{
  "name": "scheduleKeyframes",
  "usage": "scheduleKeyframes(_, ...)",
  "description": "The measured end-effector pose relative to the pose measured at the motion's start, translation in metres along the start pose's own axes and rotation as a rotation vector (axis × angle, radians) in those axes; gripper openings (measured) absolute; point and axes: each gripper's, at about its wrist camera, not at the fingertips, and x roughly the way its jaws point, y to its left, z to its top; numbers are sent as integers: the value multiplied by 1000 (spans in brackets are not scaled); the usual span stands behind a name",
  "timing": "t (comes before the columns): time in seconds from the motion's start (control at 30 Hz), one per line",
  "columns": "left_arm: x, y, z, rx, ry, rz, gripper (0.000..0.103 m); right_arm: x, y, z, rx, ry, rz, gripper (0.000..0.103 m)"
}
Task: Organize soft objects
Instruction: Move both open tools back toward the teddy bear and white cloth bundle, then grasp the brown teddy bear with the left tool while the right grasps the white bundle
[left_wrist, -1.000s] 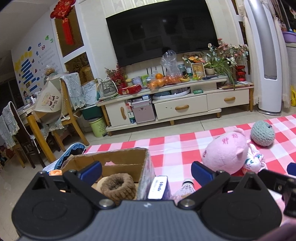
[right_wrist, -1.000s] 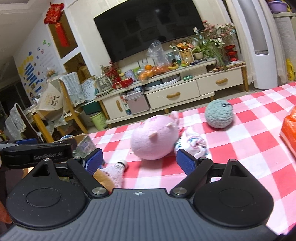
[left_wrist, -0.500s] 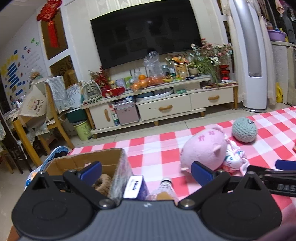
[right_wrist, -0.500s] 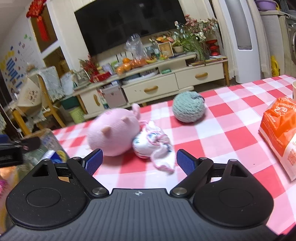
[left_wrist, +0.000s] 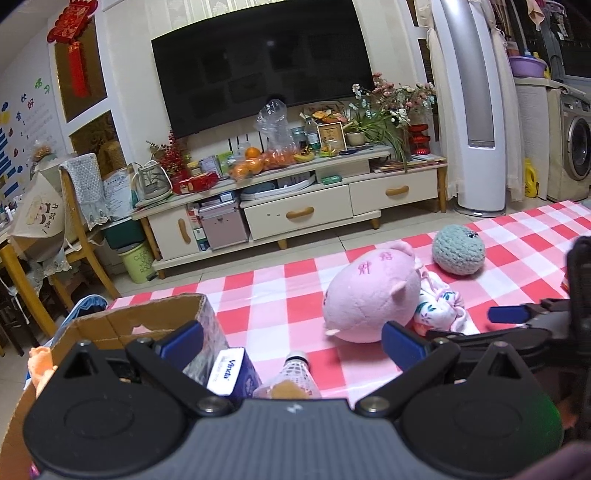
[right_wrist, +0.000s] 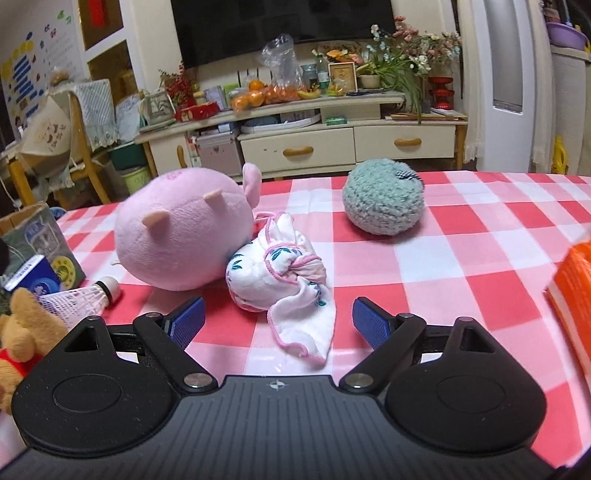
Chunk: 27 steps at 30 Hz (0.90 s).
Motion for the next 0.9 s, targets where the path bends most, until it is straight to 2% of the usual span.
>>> scheduleKeyframes(0.2, 4, 0, -3, -5, 11, -10, 102, 18, -6, 6, -84, 13, 11, 103)
scheduleKeyframes(0.4, 8, -2, -3, -1, 23, -15, 102, 32, -10, 8, -85, 34, 38, 103)
scheduleKeyframes(0.6, 7, -1, -6, -10, 36, -7, 102, 25, -14, 9, -75, 29, 52, 103)
scheduleKeyframes(0.67, 3, -3, -10, -16, 32, 5, 102, 25, -15, 9, -77, 26, 59, 99)
scheduleKeyframes(0.7, 1, -3, -11, -17, 28, 9, 102, 25, -16, 9, -78, 25, 61, 88)
scheduleKeyframes(0.73, -3, -5, -13, -20, 23, 14, 102, 25, -16, 10, -79, 23, 67, 85)
scheduleKeyframes(0.9, -21, -11, -27, -47, -3, 70, 102, 20, -19, 8, -81, 7, 79, 84)
